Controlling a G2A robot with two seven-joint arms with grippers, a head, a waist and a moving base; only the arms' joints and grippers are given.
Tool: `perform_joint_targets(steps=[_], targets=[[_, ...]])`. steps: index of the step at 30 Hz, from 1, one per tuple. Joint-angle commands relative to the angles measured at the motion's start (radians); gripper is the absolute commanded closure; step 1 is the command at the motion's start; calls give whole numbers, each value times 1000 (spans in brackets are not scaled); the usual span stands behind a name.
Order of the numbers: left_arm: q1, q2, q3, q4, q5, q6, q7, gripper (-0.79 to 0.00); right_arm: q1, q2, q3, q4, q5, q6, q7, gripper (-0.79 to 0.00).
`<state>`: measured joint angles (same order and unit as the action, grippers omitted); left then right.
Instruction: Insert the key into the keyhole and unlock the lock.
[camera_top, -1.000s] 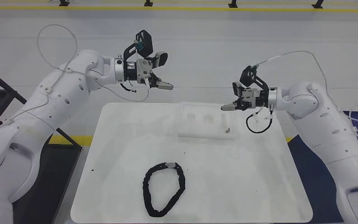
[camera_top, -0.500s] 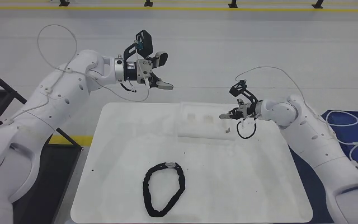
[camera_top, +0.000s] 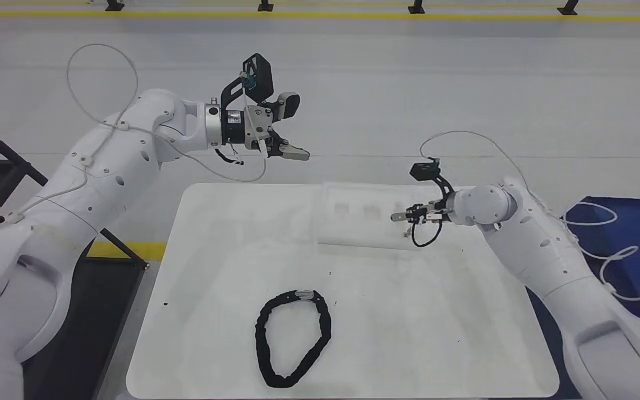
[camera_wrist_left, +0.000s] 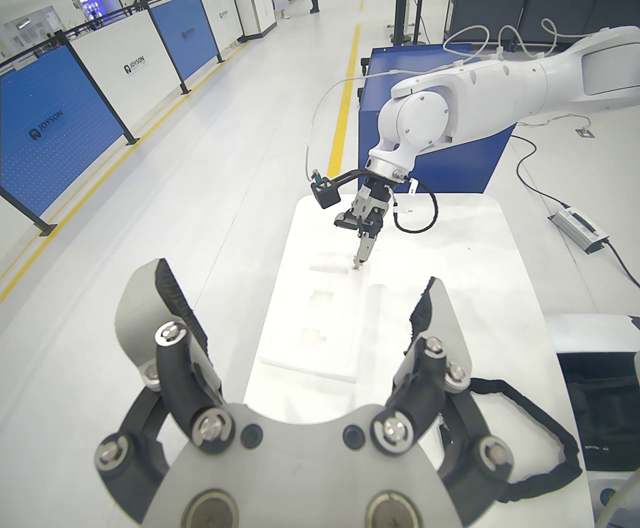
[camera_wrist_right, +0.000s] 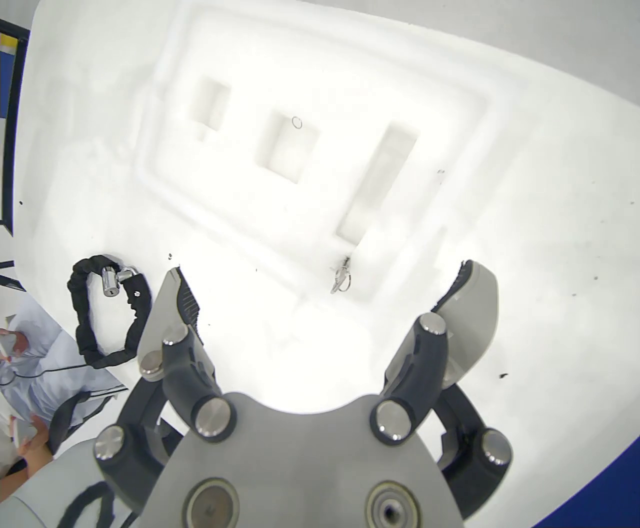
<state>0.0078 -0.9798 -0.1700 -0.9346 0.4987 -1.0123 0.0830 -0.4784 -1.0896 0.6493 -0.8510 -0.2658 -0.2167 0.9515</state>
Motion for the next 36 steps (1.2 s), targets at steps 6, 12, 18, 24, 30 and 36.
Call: perform_joint_targets(steps=[6, 12, 18, 24, 30, 36], targets=[[0, 0, 0, 0, 0, 0, 0, -785, 9, -16, -14, 17, 16, 1, 38, -785], [0, 0, 0, 0, 0, 0, 0, -785, 9, -16, -14, 17, 16, 1, 38, -785], [0, 0, 0, 0, 0, 0, 0, -785, -1, -15, -16, 5, -20, 43, 17, -785], [0, 0, 0, 0, 0, 0, 0, -785, -16, -13, -12, -58, -68, 139, 40, -785], [0, 0, 0, 0, 0, 0, 0, -785, -38, -21, -10, -77, -67, 208, 58, -785], [0, 0, 0, 0, 0, 0, 0, -785, -43, -38, -23, -66, -86, 232, 50, -785]])
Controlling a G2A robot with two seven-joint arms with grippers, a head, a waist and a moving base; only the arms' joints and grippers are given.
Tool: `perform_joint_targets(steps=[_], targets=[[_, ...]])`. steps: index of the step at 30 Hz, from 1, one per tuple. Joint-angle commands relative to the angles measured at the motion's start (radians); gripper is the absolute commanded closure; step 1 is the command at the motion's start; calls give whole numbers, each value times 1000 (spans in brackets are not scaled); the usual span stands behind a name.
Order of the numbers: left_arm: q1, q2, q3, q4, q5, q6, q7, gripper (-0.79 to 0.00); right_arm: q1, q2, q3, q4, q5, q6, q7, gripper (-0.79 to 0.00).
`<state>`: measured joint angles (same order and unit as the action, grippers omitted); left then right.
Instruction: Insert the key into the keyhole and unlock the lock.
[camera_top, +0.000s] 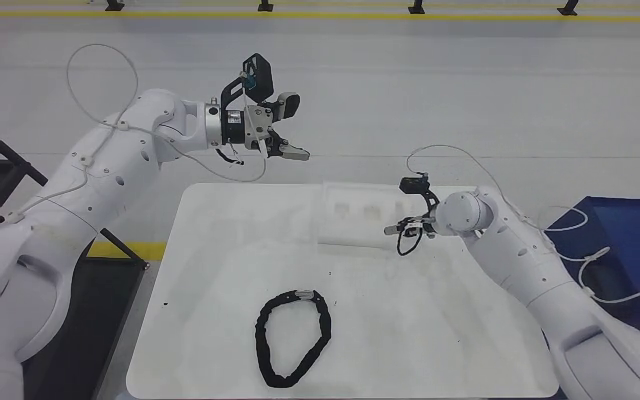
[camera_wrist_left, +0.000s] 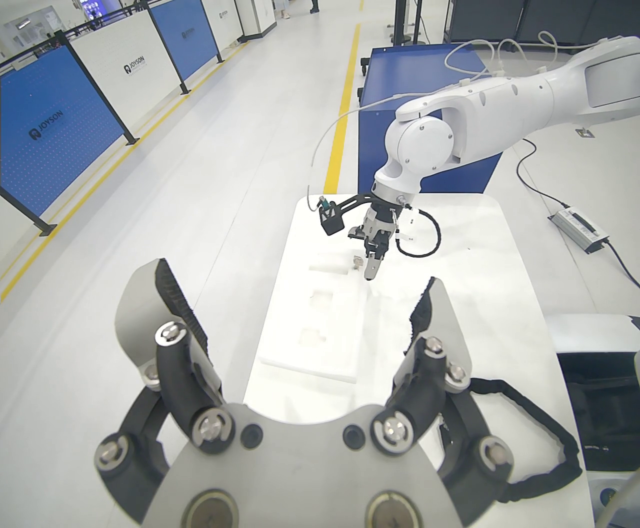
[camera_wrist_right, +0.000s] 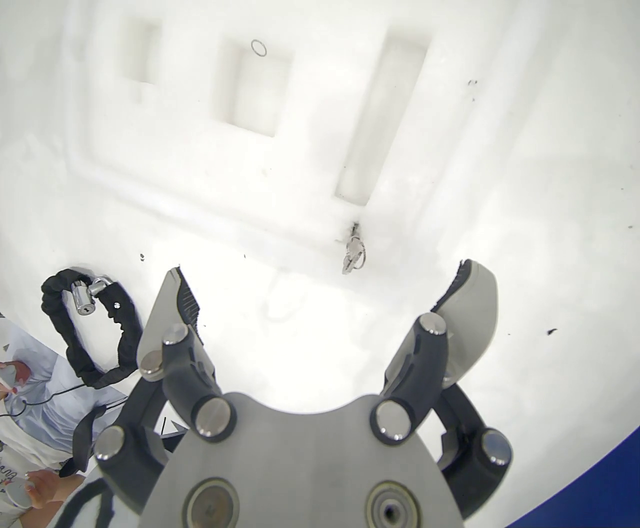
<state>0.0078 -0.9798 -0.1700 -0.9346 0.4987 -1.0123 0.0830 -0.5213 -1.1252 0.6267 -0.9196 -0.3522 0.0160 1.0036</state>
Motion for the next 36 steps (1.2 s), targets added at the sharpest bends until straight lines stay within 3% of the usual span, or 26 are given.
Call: perform_joint_targets(steps=[1, 2, 3, 11, 20, 25, 32, 36], targets=[[0, 0, 0, 0, 0, 0, 0, -785, -1, -5, -1, 6, 0, -2, -3, -773], [0, 0, 0, 0, 0, 0, 0, -785, 0, -8, -3, 9, -1, -2, -3, -742], [0, 0, 0, 0, 0, 0, 0, -785, 1, -11, -5, 11, -6, -2, -3, -653], [0, 0, 0, 0, 0, 0, 0, -785, 17, -36, -28, 31, -60, 66, 10, -539], [0, 0, 0, 0, 0, 0, 0, -785, 28, -62, -32, 82, -60, 77, 24, -308], [0, 0, 0, 0, 0, 0, 0, -785, 37, -79, -33, 125, -52, 66, 22, -252], [0, 0, 0, 0, 0, 0, 0, -785, 58, -113, -54, 193, -64, 93, 31, -237], [0, 0, 0, 0, 0, 0, 0, -785, 69, -134, -62, 234, -60, 105, 27, -151]])
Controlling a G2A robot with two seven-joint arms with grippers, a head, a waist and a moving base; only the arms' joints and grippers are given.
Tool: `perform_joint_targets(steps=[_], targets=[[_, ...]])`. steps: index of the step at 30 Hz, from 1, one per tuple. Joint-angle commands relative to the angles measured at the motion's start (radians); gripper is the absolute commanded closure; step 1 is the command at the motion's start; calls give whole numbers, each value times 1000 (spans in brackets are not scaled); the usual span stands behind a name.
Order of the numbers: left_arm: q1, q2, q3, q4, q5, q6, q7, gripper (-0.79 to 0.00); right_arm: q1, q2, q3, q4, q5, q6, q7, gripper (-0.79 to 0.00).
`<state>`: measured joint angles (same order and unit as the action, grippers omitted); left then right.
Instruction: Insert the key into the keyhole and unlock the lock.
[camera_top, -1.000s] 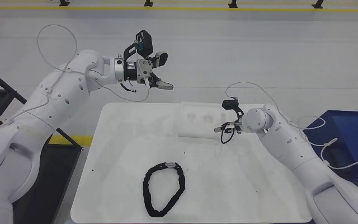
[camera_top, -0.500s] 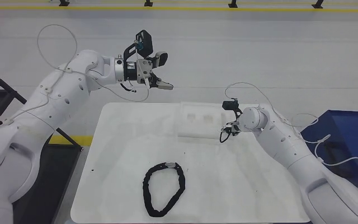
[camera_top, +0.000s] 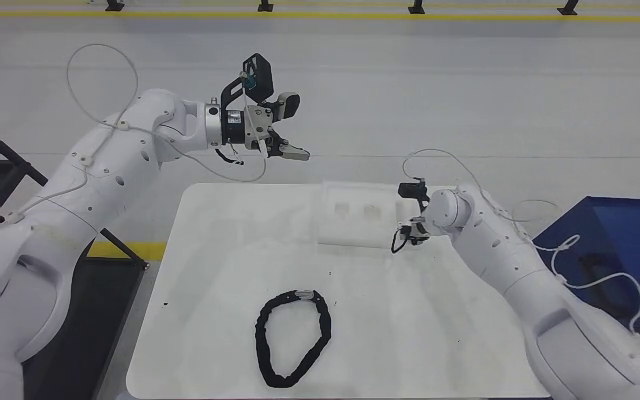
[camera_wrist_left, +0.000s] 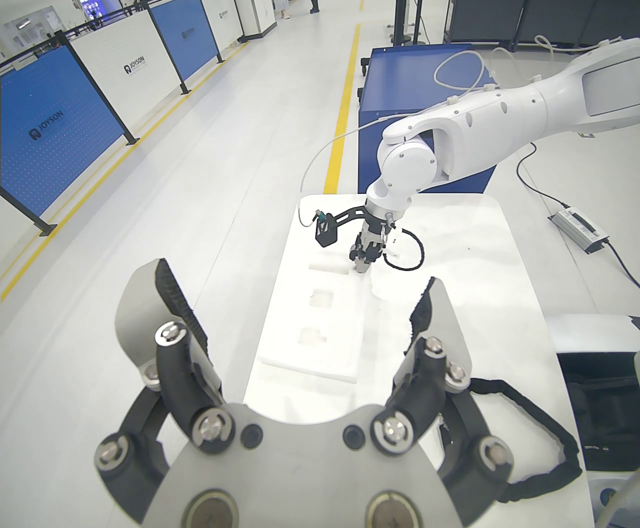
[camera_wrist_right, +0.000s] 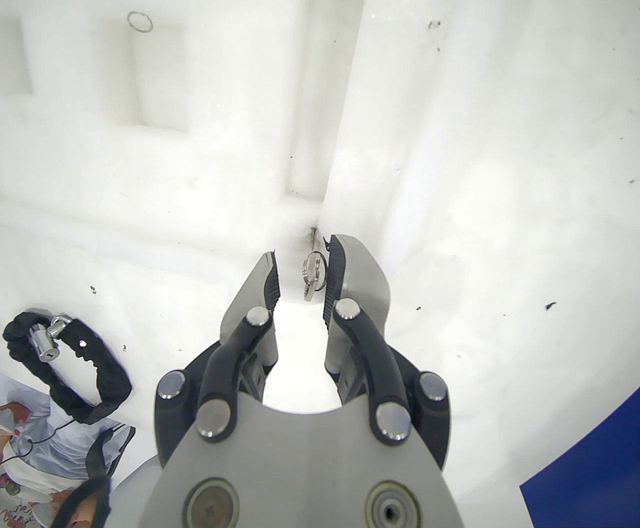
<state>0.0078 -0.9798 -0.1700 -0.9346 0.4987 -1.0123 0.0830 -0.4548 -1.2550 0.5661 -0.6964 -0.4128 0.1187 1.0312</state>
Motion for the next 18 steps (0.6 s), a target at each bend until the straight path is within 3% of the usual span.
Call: perform_joint_targets(steps=[1, 5, 18], targets=[[0, 0, 0, 0, 0, 0, 0, -785, 5, -10, -3, 19, 2, 1, -1, -123], [0, 0, 0, 0, 0, 0, 0, -785, 16, -28, -7, 57, 5, -3, -4, 0], [0, 0, 0, 0, 0, 0, 0, -785, 63, -52, -3, 66, -41, 1, 30, 0]])
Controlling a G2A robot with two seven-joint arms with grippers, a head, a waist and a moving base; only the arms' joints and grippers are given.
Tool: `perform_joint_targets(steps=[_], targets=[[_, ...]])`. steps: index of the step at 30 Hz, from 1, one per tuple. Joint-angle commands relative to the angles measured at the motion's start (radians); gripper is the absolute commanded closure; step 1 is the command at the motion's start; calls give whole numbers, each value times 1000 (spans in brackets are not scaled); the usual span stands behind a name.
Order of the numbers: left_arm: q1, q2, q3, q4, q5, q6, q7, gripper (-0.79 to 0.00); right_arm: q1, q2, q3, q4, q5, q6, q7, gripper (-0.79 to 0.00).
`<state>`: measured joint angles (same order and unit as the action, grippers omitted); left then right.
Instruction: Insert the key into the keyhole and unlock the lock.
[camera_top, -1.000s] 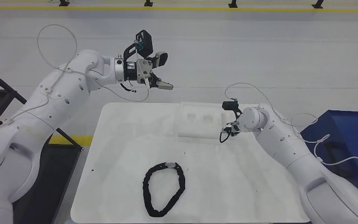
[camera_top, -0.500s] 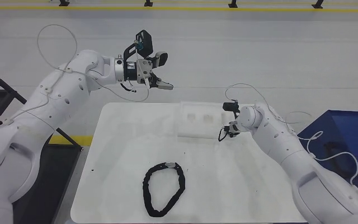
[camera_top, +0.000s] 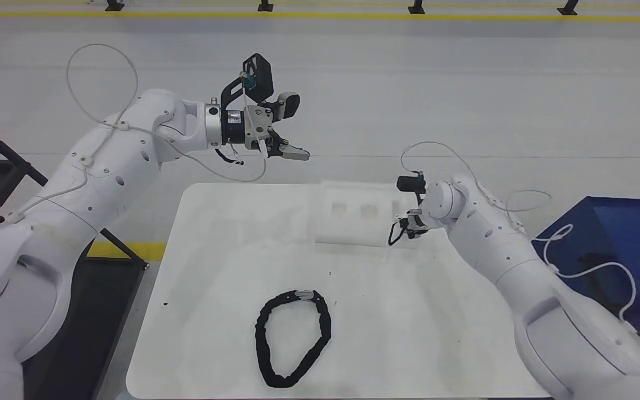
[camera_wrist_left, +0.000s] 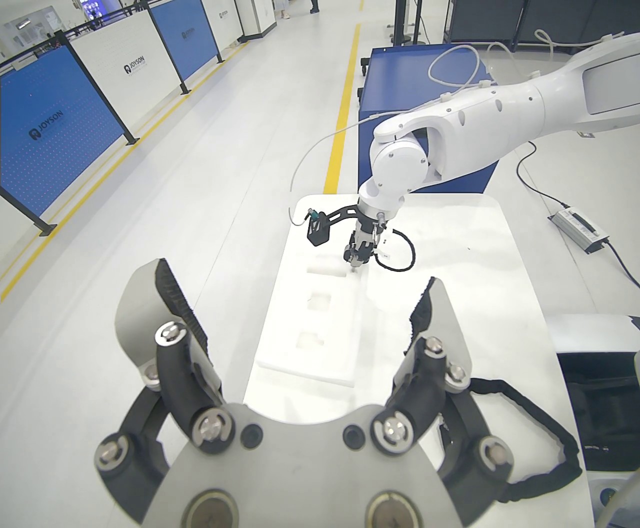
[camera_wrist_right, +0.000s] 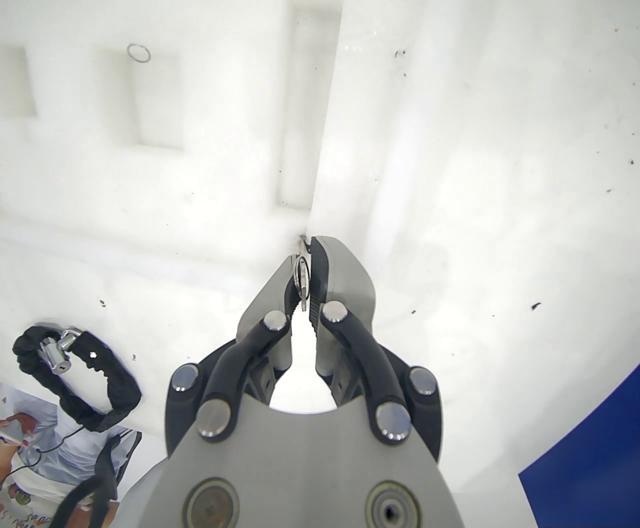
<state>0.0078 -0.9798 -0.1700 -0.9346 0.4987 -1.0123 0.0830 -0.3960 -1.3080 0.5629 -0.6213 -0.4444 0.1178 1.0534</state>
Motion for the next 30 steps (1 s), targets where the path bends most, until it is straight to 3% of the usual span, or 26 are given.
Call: perform_joint_targets(steps=[1, 7, 13, 23, 30], targets=[[0, 0, 0, 0, 0, 0, 0, -785, 9, 2, 0, -23, -23, 7, 15, 0], [0, 0, 0, 0, 0, 0, 0, -785, 16, 27, 27, -166, -82, 23, 68, 0], [0, 0, 0, 0, 0, 0, 0, -785, -39, 86, 120, -378, -99, -12, 117, 0], [0, 0, 0, 0, 0, 0, 0, -785, -269, 203, 406, -776, -6, -190, 144, 0], [0, 0, 0, 0, 0, 0, 0, -785, -449, 249, 629, -928, 217, -288, 68, 0]])
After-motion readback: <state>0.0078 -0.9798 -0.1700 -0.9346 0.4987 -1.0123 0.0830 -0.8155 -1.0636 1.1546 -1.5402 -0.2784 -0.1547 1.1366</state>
